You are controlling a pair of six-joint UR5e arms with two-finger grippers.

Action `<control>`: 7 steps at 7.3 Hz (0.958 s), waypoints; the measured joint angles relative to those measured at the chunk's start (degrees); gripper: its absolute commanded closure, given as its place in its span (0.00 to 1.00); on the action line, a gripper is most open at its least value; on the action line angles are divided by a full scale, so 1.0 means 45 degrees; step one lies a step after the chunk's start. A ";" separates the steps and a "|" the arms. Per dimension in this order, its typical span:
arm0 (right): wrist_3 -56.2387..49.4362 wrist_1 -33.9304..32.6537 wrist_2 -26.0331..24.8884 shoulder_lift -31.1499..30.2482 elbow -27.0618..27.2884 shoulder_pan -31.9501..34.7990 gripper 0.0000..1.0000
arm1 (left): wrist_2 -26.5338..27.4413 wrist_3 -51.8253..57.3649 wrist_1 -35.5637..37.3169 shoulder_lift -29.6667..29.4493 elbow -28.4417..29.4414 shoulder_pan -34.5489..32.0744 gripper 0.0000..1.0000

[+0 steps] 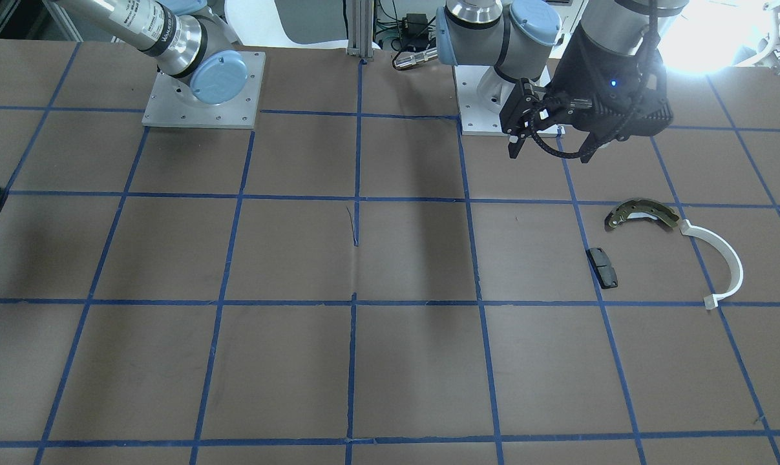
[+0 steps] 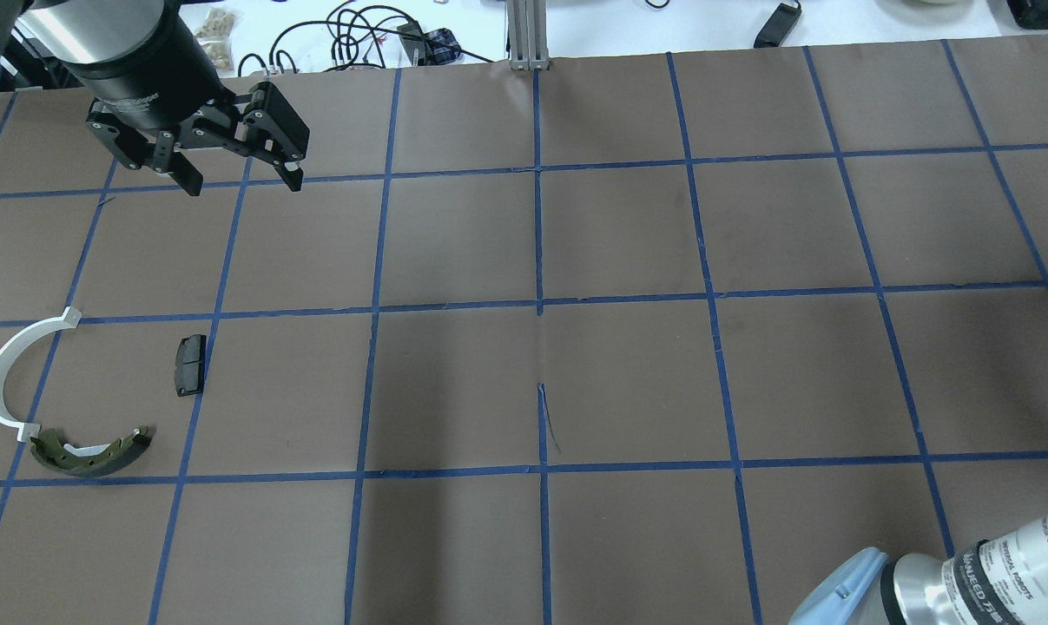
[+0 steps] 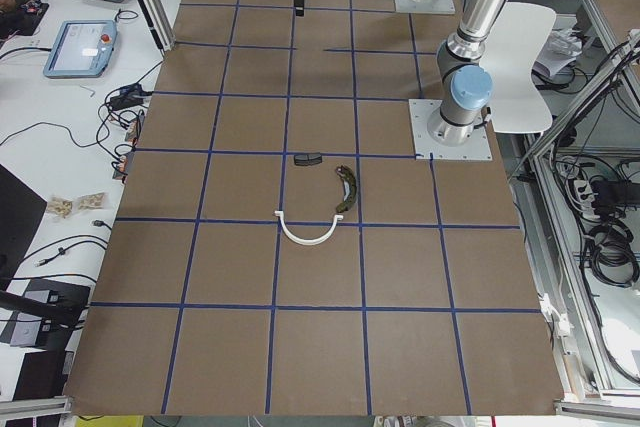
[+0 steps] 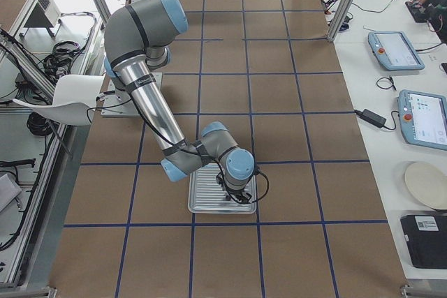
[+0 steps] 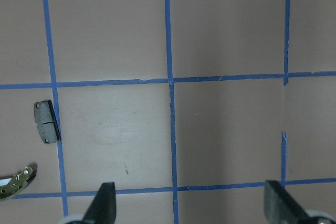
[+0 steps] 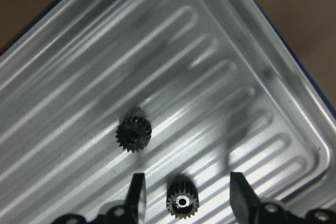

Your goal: Place bearing gear from tray to pile

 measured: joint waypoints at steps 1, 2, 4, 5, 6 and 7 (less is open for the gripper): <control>-0.0233 -0.0052 0.0006 0.0032 0.0005 -0.0005 0.67 | 0.0004 0.0008 0.0000 0.0000 0.0000 0.0000 0.00; -0.0365 -0.0100 0.0000 0.0069 0.0008 -0.0009 0.67 | 0.0013 0.0012 0.0000 0.0000 0.0000 0.0000 0.00; -0.0448 -0.0133 -0.0020 0.0107 0.0009 -0.0022 0.69 | 0.0007 0.0013 0.0000 0.0000 0.0000 0.0000 0.00; -0.0454 -0.0130 -0.0030 0.0114 0.0011 -0.0037 0.75 | 0.0006 0.0018 0.0000 0.0000 0.0000 0.0000 0.00; -0.0446 -0.0128 -0.0048 0.0113 0.0010 -0.0041 0.81 | 0.0013 0.0027 0.0000 0.0000 0.0000 0.0000 0.00; -0.0408 -0.0130 -0.0086 0.0095 0.0007 -0.0046 0.83 | 0.0017 0.0031 0.0000 0.0000 -0.0001 0.0000 0.00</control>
